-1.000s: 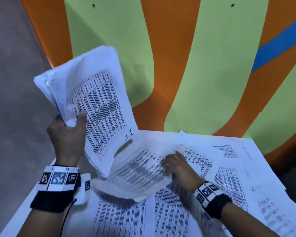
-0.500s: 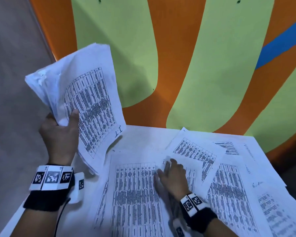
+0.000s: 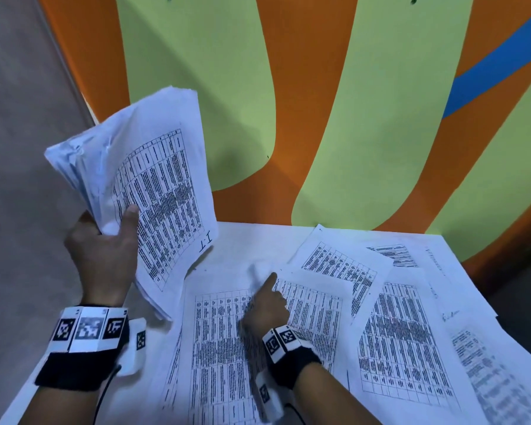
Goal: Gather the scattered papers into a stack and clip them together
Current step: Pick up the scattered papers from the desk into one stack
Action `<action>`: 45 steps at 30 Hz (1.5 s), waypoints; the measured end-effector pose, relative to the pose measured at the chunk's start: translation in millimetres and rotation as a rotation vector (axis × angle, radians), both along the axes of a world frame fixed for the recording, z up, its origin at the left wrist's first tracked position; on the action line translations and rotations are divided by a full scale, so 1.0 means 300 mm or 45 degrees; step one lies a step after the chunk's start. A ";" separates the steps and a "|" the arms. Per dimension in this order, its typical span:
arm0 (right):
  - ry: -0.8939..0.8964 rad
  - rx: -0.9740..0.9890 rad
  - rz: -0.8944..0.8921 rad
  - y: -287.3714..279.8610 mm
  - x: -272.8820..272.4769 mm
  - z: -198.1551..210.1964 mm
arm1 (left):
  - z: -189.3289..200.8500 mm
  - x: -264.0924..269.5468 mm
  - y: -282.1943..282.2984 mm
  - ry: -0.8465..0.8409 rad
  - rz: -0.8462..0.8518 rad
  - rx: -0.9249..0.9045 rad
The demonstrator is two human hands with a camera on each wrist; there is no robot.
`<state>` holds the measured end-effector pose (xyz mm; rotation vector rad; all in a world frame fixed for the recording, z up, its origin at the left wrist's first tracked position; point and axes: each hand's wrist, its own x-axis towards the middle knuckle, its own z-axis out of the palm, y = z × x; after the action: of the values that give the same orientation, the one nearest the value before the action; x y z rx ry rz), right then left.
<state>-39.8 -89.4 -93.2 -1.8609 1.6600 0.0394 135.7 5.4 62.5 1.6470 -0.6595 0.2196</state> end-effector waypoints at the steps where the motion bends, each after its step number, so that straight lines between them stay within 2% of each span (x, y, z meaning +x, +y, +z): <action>1: -0.014 -0.021 -0.019 0.003 0.004 -0.004 | -0.004 -0.002 -0.002 -0.016 -0.013 -0.006; 4: -0.046 -0.121 -0.095 -0.002 0.007 -0.014 | -0.011 0.002 -0.003 -0.056 -0.045 -0.022; 7: 0.099 -0.198 -0.174 -0.038 0.016 -0.017 | -0.016 0.006 0.009 -0.088 -0.050 -0.036; 10: 0.169 -0.105 -0.208 -0.059 0.053 -0.004 | -0.020 0.014 0.023 -0.098 -0.049 -0.052; 15: 0.108 -0.085 -0.234 -0.067 0.124 0.008 | -0.028 0.034 0.041 -0.062 -0.091 -0.057; 18: -0.029 -0.048 -0.133 -0.064 0.122 0.011 | -0.029 0.049 0.050 -0.065 -0.109 -0.055; 21: -0.316 -0.116 -0.052 -0.053 0.087 0.007 | -0.033 0.072 0.057 -0.024 -0.107 -0.085; 24: -0.518 -0.251 -0.189 -0.054 0.009 -0.006 | -0.035 0.090 0.061 -0.013 -0.143 -0.102; 27: -0.557 -0.250 -0.388 -0.096 -0.128 0.009 | -0.050 0.102 0.053 -0.006 -0.142 -0.146; 32: -0.374 -0.276 -0.678 -0.179 -0.339 0.002 | -0.064 0.089 0.010 -0.005 -0.164 -0.103; 35: -0.103 -0.278 -0.757 -0.207 -0.365 -0.006 | -0.072 0.079 -0.011 -0.028 -0.181 -0.103; 38: 0.013 -0.213 -0.724 -0.219 -0.374 -0.016 | -0.075 0.068 -0.026 -0.041 -0.178 -0.104; 40: -0.006 -0.212 -0.664 -0.223 -0.384 -0.040 | -0.075 0.061 -0.033 -0.047 -0.189 -0.106; 43: -0.250 -0.266 -0.627 -0.231 -0.400 -0.061 | -0.075 0.057 -0.036 -0.050 -0.195 -0.102; 45: -0.328 -0.270 -0.642 -0.236 -0.413 -0.051 | -0.074 0.055 -0.038 -0.056 -0.196 -0.095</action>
<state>-163.7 -160.3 -108.6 -1.4598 1.9491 -0.5814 152.1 -6.0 40.2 1.5160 -0.7983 0.1673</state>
